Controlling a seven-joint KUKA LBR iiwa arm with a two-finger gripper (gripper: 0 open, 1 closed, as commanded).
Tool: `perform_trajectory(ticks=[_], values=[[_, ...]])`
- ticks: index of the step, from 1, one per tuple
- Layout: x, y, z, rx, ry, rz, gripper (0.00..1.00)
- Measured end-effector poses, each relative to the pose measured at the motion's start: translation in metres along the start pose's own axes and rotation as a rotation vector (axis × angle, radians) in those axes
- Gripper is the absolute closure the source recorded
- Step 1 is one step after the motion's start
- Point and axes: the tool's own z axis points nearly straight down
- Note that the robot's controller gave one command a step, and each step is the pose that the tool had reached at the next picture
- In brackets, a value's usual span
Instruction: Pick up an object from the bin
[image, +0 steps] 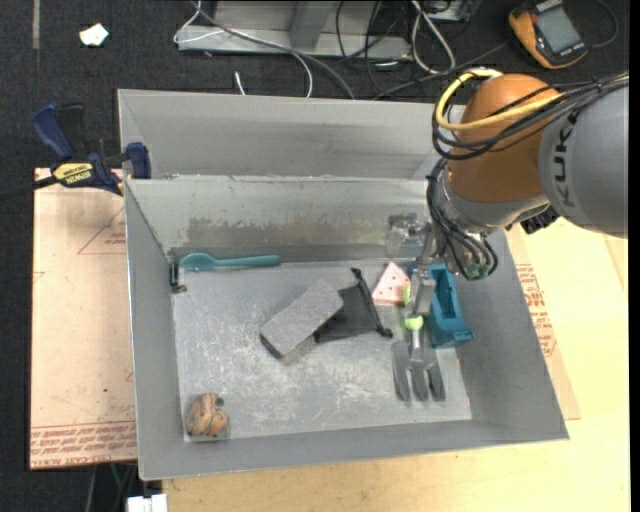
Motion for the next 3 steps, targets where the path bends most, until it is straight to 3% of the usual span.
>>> perform_trajectory(ticks=[1, 2, 3], values=[[-0.001, 0.038, 0.063, 0.000, -0.004, -0.102, 0.00], [0.007, 0.122, 0.061, 0.001, -0.010, -0.154, 0.00], [0.003, 0.135, 0.070, 0.000, -0.004, -0.256, 0.00]])
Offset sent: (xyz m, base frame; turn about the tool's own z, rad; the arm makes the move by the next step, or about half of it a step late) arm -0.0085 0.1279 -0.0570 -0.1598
